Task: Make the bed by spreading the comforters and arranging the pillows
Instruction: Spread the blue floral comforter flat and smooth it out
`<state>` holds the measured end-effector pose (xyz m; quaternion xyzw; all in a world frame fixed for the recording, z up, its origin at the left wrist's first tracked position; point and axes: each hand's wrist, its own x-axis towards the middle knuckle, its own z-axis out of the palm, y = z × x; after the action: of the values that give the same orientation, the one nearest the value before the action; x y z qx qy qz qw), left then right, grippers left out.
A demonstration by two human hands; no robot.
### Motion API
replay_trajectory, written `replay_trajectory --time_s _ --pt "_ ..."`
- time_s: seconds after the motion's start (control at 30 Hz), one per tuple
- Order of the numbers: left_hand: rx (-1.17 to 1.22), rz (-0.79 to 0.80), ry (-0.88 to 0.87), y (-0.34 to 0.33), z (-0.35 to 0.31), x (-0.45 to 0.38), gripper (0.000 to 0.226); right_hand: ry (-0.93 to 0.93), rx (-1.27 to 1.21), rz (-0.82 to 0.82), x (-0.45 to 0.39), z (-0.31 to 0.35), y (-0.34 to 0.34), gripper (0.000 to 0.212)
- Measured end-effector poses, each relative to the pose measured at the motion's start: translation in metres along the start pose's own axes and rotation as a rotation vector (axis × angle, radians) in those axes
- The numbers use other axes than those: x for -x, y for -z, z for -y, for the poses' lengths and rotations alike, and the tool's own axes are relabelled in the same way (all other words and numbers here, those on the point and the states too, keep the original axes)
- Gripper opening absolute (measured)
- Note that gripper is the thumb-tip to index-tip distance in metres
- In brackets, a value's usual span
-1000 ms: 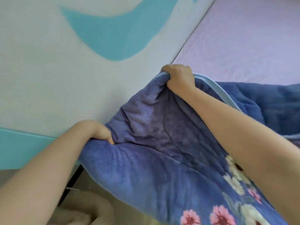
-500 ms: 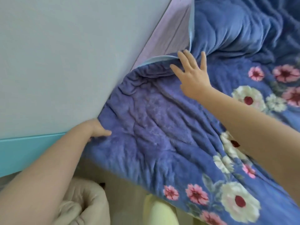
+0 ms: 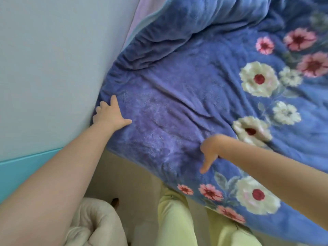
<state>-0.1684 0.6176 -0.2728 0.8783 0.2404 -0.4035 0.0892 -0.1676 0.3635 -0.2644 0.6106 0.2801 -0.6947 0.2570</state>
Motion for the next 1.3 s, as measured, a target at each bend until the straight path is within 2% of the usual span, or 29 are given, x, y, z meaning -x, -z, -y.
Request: replay_trajectory --time_s 0.07,0.1,0.2,0.27,0.3,0.37,0.43,0.47,0.53,0.6,0.63,0.67,0.73,0.77,0.87,0.93,1.0,1.1,1.17,1.2,1.27,1.3 --pt "-0.057 0.011 -0.01 -0.012 -0.007 0.008 0.099 -0.004 0.048 0.048 -0.021 0.016 -0.043 0.067" --pt "-0.094 0.017 -0.02 -0.017 -0.01 0.015 0.099 -0.028 0.056 -0.009 -0.032 0.023 -0.061 0.061" --pt "-0.218 0.0 -0.036 -0.034 -0.016 0.034 0.088 -0.082 0.089 -0.273 -0.049 0.035 -0.09 0.022" --pt "-0.278 0.011 -0.026 -0.046 -0.017 0.047 0.07 -0.013 0.145 -0.354 -0.047 0.033 -0.093 0.016" --pt "-0.278 0.055 -0.016 -0.054 -0.019 0.055 0.062 0.023 0.145 -0.385 -0.043 0.03 -0.092 0.014" --pt "-0.2 0.194 0.043 -0.077 -0.021 0.069 0.065 0.089 0.104 -0.437 -0.032 0.025 -0.091 0.017" --pt "0.036 0.322 0.164 -0.109 -0.023 0.085 0.078 0.137 0.028 -0.5 -0.019 0.022 -0.096 0.032" --pt "0.253 0.381 0.257 -0.126 -0.023 0.091 0.081 0.155 0.003 -0.517 -0.011 0.021 -0.101 0.041" --pt "0.847 0.458 0.41 -0.151 -0.025 0.102 0.081 0.2 -0.028 -0.574 0.009 0.021 -0.111 0.05" --pt "1.379 0.431 0.385 -0.161 -0.032 0.105 0.058 0.232 -0.049 -0.634 0.032 0.02 -0.115 0.052" --pt "1.537 0.374 0.339 -0.162 -0.035 0.106 0.034 0.237 -0.076 -0.649 0.044 0.02 -0.117 0.054" --pt "1.587 0.303 0.303 -0.158 -0.037 0.109 0.016 0.241 -0.108 -0.651 0.053 0.021 -0.117 0.056" --pt "1.435 0.208 0.206 -0.142 -0.029 0.119 0.033 0.291 -0.218 -0.658 0.067 0.021 -0.119 0.059" --pt "1.296 0.221 0.119 -0.13 -0.018 0.126 0.038 0.319 -0.269 -0.648 0.074 0.022 -0.122 0.06" --pt "0.787 0.432 -0.13 -0.092 0.022 0.157 0.043 0.415 -0.293 -0.489 0.095 0.03 -0.132 0.06" --pt "0.577 0.464 -0.195 -0.065 0.033 0.179 0.044 0.409 -0.26 -0.324 0.104 0.037 -0.136 0.06" --pt "0.495 0.367 -0.191 -0.048 0.029 0.185 0.044 0.364 -0.31 -0.34 0.098 0.036 -0.131 0.059" --pt "0.374 0.152 -0.09 -0.05 0.018 0.169 0.034 0.125 -0.203 -0.569 0.058 0.035 -0.119 0.041" --pt "0.135 0.126 -0.034 -0.063 0.01 0.159 0.023 0.053 -0.124 -0.462 0.017 0.043 -0.12 0.029" --pt "-0.013 0.174 -0.011 -0.071 0.007 0.155 0.022 0.056 -0.114 -0.367 -0.005 0.05 -0.124 0.028" --pt "-0.152 0.293 0.001 -0.084 0.006 0.148 0.031 0.024 -0.111 -0.255 -0.033 0.064 -0.133 0.04" --pt "-0.153 0.29 -0.021 -0.085 0.006 0.142 0.031 0.015 -0.14 -0.249 -0.039 0.067 -0.134 0.044"
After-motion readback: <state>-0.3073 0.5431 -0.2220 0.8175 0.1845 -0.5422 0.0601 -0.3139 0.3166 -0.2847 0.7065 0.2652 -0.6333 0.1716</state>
